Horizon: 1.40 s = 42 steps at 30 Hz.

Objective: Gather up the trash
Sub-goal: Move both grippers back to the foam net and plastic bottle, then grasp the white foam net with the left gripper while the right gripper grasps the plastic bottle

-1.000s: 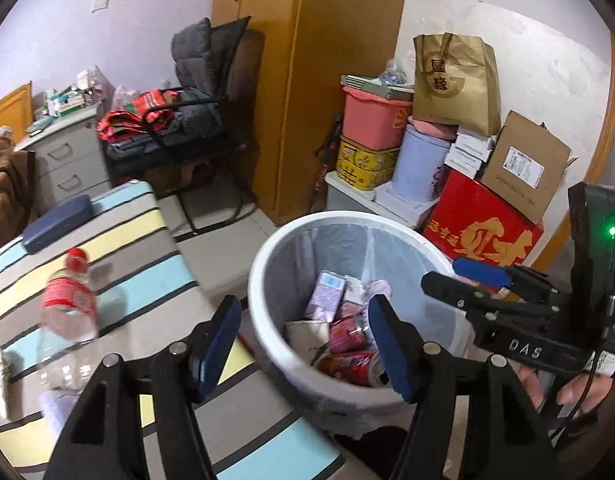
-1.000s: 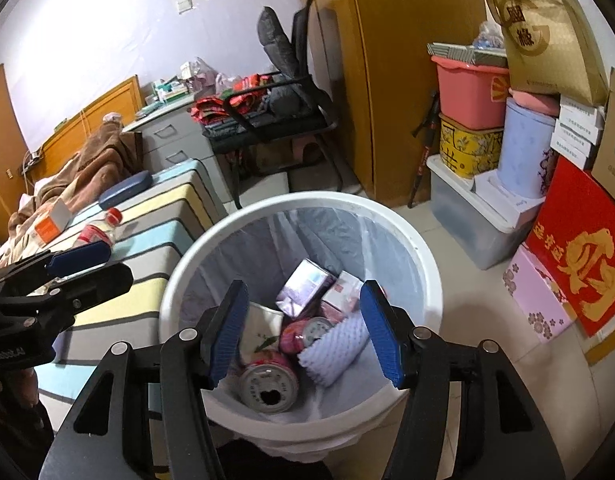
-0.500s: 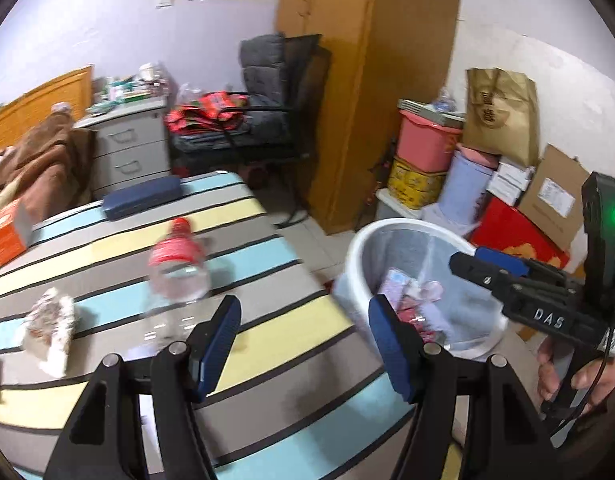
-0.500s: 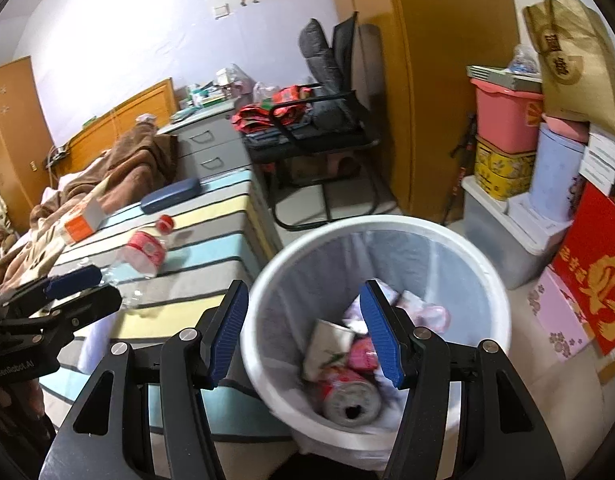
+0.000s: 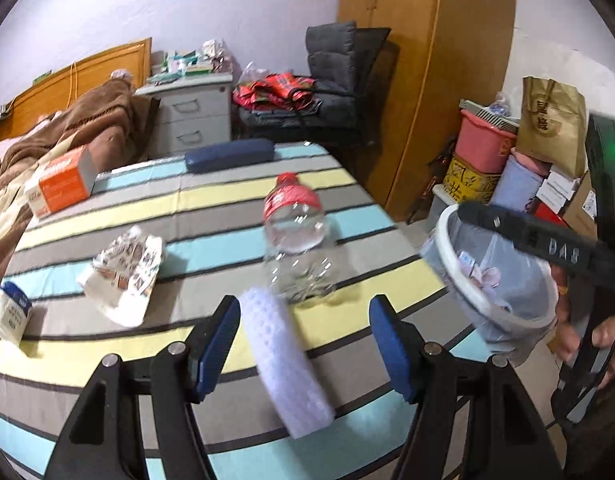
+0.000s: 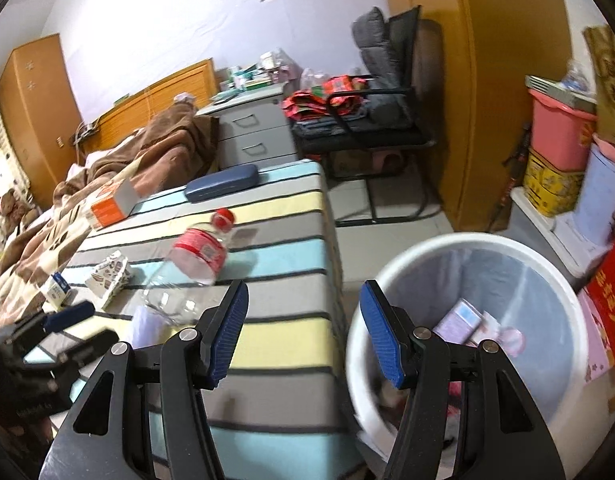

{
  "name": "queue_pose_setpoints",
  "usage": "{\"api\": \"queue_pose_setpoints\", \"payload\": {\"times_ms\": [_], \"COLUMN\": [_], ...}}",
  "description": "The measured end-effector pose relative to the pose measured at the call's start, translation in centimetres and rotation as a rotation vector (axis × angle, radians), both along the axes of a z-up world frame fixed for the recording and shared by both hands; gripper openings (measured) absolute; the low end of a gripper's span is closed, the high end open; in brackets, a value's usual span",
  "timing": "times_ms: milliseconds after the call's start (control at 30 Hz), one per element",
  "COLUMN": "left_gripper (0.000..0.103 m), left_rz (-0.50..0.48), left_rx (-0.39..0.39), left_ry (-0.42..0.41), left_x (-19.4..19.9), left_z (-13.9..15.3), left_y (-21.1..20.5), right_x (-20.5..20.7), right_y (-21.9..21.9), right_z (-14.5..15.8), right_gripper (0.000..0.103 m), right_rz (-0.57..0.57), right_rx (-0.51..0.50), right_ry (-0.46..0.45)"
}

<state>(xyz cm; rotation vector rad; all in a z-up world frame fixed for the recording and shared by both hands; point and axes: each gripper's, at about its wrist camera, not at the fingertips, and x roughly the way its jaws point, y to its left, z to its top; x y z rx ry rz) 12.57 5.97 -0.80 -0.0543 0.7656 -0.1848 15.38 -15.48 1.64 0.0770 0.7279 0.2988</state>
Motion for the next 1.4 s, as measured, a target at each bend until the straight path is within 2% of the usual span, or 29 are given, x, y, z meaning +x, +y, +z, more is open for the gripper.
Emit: {"api": "queue_pose_setpoints", "payload": {"times_ms": [400,600,633,700,833,900,967,1333,1400], "left_gripper": [0.069,0.068,0.067,0.058,0.049,0.038,0.037,0.038,0.043], "left_rz": [0.047,0.059,0.057,0.057,0.056,0.054,0.058,0.11,0.12], "left_rx": [-0.07,-0.096,-0.099,-0.113,-0.115,-0.106,-0.105,-0.133,-0.134], "left_ry": [0.126,0.135,0.14,0.154,0.16,0.157,0.162,0.185,0.187], "left_x": [0.5,0.5,0.6,0.6,0.5,0.4,0.5,1.2,1.6], "left_z": [-4.0,-4.4,-4.5,-4.8,-4.8,-4.7,-4.8,-5.0,-5.0], "left_y": [1.6,2.2,2.2,2.4,2.8,2.9,3.2,5.0,5.3], "right_x": [3.2,4.4,4.6,5.0,5.6,5.6,5.8,6.5,6.6], "right_y": [5.5,7.8,8.0,8.4,9.0,9.4,9.8,10.8,10.8], "right_z": [-0.9,-1.1,-1.3,-1.6,-2.2,-2.4,-2.8,-3.1,-3.1], "right_gripper": [0.06,0.06,0.06,0.06,0.06,0.06,0.061,0.064,0.064], "right_rz": [0.142,0.199,0.207,0.226,0.223,0.217,0.206,0.215,0.224], "right_rx": [0.012,0.033,0.041,0.072,0.106,0.084,0.056,-0.053,-0.06], "right_ry": [0.079,0.12,0.13,0.159,0.202,0.205,0.219,0.253,0.252]}}
